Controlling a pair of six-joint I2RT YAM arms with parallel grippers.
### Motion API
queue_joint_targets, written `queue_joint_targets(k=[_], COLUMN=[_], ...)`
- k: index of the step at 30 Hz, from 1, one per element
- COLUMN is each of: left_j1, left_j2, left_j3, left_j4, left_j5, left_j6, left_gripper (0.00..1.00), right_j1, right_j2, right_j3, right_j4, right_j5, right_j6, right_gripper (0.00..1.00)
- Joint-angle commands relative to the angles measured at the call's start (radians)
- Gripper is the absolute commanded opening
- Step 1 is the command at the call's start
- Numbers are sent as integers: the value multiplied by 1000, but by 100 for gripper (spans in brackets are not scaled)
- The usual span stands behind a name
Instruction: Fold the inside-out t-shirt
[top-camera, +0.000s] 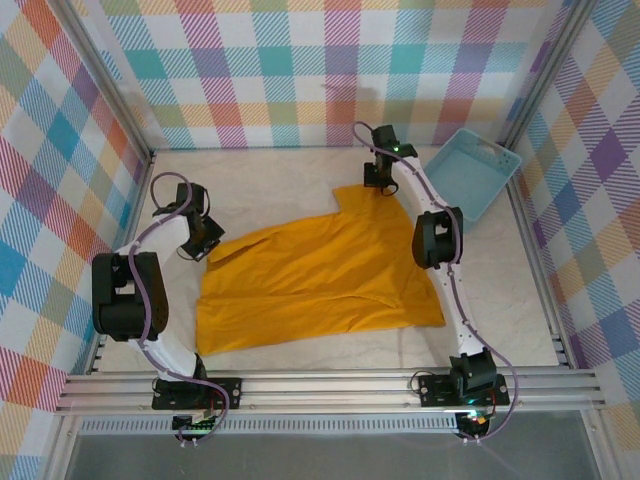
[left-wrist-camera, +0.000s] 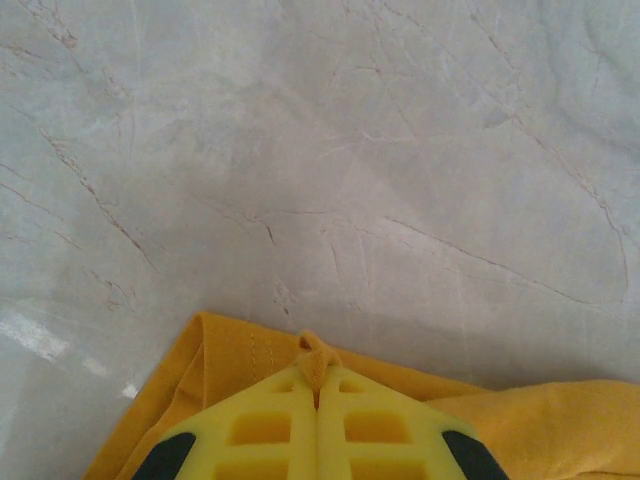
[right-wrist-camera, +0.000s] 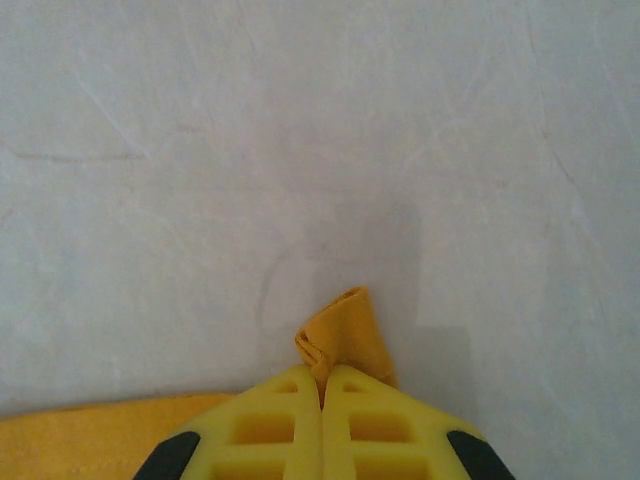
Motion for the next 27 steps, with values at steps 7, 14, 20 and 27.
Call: queue_joint_targets(k=[7, 14, 20, 27], left_j1=[25, 88, 92, 91], left_j2=[-83, -86, -102, -175], left_j3=[10, 64, 59, -25], left_j4=[20, 32, 37, 66], left_j5=[-11, 22, 0, -16], left_j6=[24, 50, 50, 46], left_gripper=[0, 0, 0, 0], right_j1=[-3, -3, -3, -3], right_j2=[-236, -334, -467, -676], right_j3=[-47, -111, -253, -582], right_j4=[12, 19, 61, 172], right_j5=[17, 39, 52, 69], right_j6=[-17, -23, -17, 12], right_gripper=[0, 0, 0, 0])
